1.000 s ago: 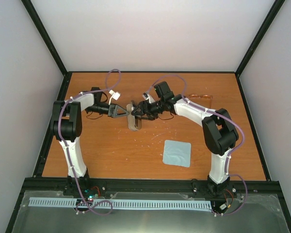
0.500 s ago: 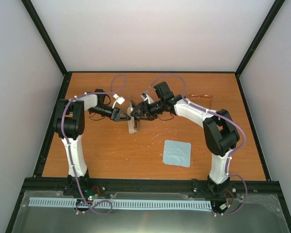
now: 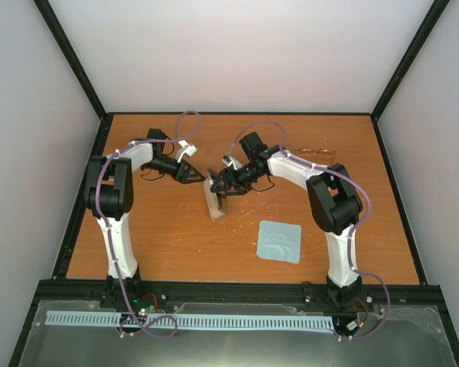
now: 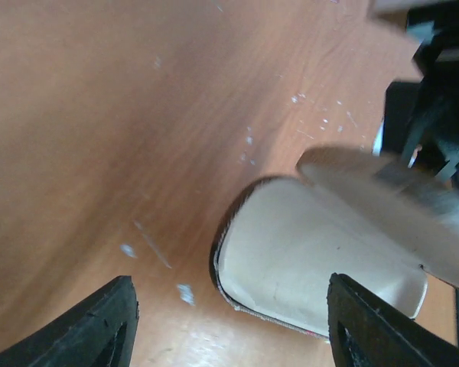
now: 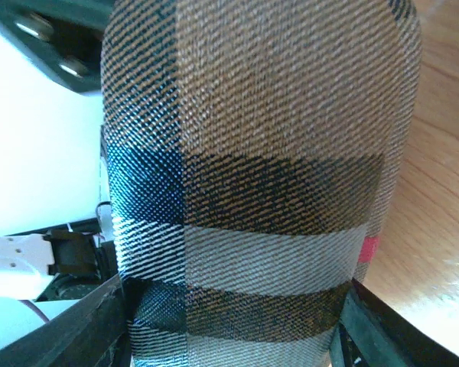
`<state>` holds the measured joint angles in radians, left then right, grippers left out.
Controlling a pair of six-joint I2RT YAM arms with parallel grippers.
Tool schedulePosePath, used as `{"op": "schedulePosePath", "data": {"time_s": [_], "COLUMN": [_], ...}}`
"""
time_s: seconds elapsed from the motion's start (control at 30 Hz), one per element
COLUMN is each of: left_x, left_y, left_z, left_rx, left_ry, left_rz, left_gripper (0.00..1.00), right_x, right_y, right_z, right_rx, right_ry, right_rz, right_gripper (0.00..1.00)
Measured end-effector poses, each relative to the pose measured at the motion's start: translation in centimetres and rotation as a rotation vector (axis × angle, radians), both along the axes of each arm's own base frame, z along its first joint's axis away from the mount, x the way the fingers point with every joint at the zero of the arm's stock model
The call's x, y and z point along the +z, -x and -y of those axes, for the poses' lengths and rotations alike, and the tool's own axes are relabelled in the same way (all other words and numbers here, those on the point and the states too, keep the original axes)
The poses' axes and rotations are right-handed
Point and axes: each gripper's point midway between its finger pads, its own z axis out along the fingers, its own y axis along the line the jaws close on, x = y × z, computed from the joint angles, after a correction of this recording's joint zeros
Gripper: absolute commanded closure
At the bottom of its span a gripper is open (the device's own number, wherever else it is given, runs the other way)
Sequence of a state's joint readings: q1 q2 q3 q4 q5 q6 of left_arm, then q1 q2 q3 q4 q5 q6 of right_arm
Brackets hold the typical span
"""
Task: Organize the sunglasses
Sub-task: Place the sunglasses case at the center of the board.
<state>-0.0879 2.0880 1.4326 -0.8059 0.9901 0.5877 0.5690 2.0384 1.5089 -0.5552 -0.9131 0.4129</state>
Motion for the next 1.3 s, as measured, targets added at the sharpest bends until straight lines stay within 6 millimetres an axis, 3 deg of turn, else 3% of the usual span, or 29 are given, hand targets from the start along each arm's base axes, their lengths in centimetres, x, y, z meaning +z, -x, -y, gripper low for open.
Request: {"op": "schedulePosePath", "data": {"time_s": [0.17, 0.3, 0.53, 0.73, 0.97, 1.13, 1.3], "left_x": [0.4, -0.2, -2.5, -2.8, -3.8, -4.4, -4.6], "left_y": [-2.0, -3.1, -5.1, -5.3, -4.9, -4.1, -2.9], "left_z": [-0.6, -1.0, -0.6, 1.0, 2.7, 3.7, 4.0], "left_rx": [0.024, 0.043, 0.041, 0.01, -0.03, -0.062, -0.084], "left_ry": [-0.051, -0.094, -0.158, -0.161, -0.166, -0.176, -0.167], "left_rz": [0.07, 0.078, 0.072, 0.076, 0.06, 0.047, 0.037], "left_gripper": [0.35, 0.52, 0.55, 0.56, 0.73, 0.62, 0.61], "right_x": [-3.4, -4.8, -5.1, -5.0, -4.8, -4.9, -4.9], "right_y": [0.3, -0.2, -0.7, -0.9, -1.2, -1.1, -1.2], "right_z": [0.9, 1.4, 1.6, 1.9, 1.9, 2.0, 2.0], "right_rx": [0.017, 0.03, 0.057, 0.067, 0.064, 0.062, 0.062], "right_ry": [0.057, 0.068, 0.041, 0.034, 0.042, 0.05, 0.053], "right_rz": [-0.08, -0.118, -0.129, -0.138, -0.134, -0.135, -0.134], "right_gripper": [0.97, 0.95, 0.64, 0.51, 0.44, 0.46, 0.46]}}
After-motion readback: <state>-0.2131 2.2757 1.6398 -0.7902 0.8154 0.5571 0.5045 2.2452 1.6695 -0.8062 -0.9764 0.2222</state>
